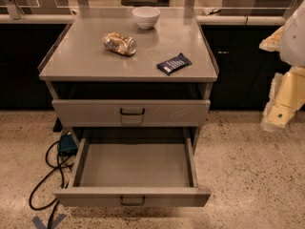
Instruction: Place rxbar blueberry into middle drawer
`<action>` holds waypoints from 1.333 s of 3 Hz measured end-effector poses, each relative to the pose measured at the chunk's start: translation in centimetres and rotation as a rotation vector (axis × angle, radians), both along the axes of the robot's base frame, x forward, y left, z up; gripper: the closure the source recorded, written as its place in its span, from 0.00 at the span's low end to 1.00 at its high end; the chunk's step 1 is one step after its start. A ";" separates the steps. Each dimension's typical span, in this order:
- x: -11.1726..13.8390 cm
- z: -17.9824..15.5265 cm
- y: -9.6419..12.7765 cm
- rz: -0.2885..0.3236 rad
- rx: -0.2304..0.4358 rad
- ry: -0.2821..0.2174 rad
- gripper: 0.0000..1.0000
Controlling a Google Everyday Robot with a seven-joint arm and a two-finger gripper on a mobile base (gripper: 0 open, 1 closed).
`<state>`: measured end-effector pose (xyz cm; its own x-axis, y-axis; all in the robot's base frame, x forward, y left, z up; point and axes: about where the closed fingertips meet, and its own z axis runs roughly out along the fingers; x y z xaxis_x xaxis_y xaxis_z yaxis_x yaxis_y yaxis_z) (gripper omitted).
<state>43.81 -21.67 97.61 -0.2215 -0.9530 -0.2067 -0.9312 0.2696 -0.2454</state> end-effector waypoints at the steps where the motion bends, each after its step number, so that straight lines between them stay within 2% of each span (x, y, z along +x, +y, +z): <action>1: 0.0 0.0 0.0 0.000 0.000 0.000 0.00; 2: 0.7 0.1 -0.2 0.008 0.016 -0.007 0.00; 3: 3.2 -0.5 -0.6 0.050 0.074 0.009 0.00; 4: 8.4 -2.4 -0.2 0.177 0.225 0.004 0.00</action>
Offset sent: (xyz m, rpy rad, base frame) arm 0.0155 -0.0052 -0.0036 0.0342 0.0079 0.0194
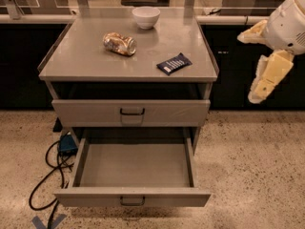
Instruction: Place rxbar blueberry into middle drawer
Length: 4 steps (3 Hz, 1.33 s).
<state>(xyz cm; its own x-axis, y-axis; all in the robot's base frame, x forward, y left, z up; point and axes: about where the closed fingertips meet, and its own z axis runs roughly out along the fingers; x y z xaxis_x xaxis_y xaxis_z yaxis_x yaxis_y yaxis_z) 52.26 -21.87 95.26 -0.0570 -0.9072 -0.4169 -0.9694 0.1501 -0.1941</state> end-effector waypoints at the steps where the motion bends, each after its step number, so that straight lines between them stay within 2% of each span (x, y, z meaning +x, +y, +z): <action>1: 5.2 -3.1 1.7 0.152 0.183 -0.033 0.00; 2: 5.2 -3.1 1.7 0.151 0.183 -0.033 0.00; 3: 6.6 -4.5 2.1 0.130 0.262 -0.013 0.00; 4: 10.5 -6.2 4.2 0.124 0.420 0.021 0.00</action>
Offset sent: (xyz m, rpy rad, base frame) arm 0.0367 0.0134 -0.0208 0.1438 -0.0238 0.1279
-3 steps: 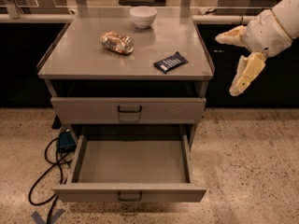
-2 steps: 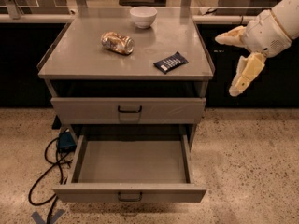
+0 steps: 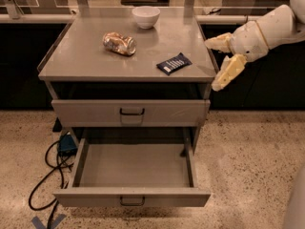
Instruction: Place rxbar blueberry into middle drawer
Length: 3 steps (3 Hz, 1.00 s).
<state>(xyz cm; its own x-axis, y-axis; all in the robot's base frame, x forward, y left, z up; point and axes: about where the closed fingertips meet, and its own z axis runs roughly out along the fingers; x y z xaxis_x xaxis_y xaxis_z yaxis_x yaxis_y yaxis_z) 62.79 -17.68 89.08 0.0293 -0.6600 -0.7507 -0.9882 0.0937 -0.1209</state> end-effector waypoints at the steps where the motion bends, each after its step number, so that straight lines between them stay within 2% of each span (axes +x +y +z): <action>1: 5.9 0.6 1.5 -0.071 0.134 -0.006 0.00; 2: 5.9 0.5 1.6 -0.069 0.133 -0.004 0.00; 3: 7.5 -0.5 1.9 -0.099 0.071 -0.023 0.00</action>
Offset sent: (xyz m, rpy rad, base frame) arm 0.0441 0.0140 -0.0005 0.1044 0.0080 -0.0494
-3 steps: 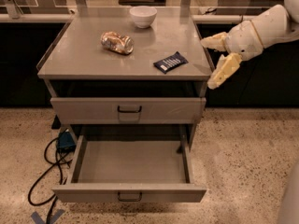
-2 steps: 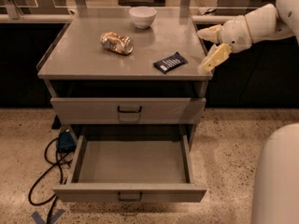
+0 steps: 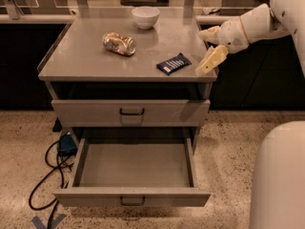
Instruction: Place rxbar blueberry into middle drawer
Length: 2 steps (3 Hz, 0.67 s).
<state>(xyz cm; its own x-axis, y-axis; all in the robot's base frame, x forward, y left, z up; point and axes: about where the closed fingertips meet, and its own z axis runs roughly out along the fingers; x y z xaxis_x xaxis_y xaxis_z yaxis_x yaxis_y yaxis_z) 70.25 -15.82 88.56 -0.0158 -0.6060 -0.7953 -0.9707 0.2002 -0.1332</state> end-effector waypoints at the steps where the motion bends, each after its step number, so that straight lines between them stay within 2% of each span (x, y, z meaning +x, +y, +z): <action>1: 3.5 -0.5 1.1 -0.063 -0.010 -0.025 0.00; 2: 6.4 -0.4 2.9 -0.084 0.040 -0.027 0.00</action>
Offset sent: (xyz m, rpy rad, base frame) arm 0.1340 0.0264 0.0306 0.1253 -0.0518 -0.1098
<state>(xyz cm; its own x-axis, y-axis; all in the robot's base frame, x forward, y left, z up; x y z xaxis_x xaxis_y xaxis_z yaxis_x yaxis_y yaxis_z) 76.62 -12.94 88.15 -0.0432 -0.5715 -0.8195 -0.9465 0.2860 -0.1496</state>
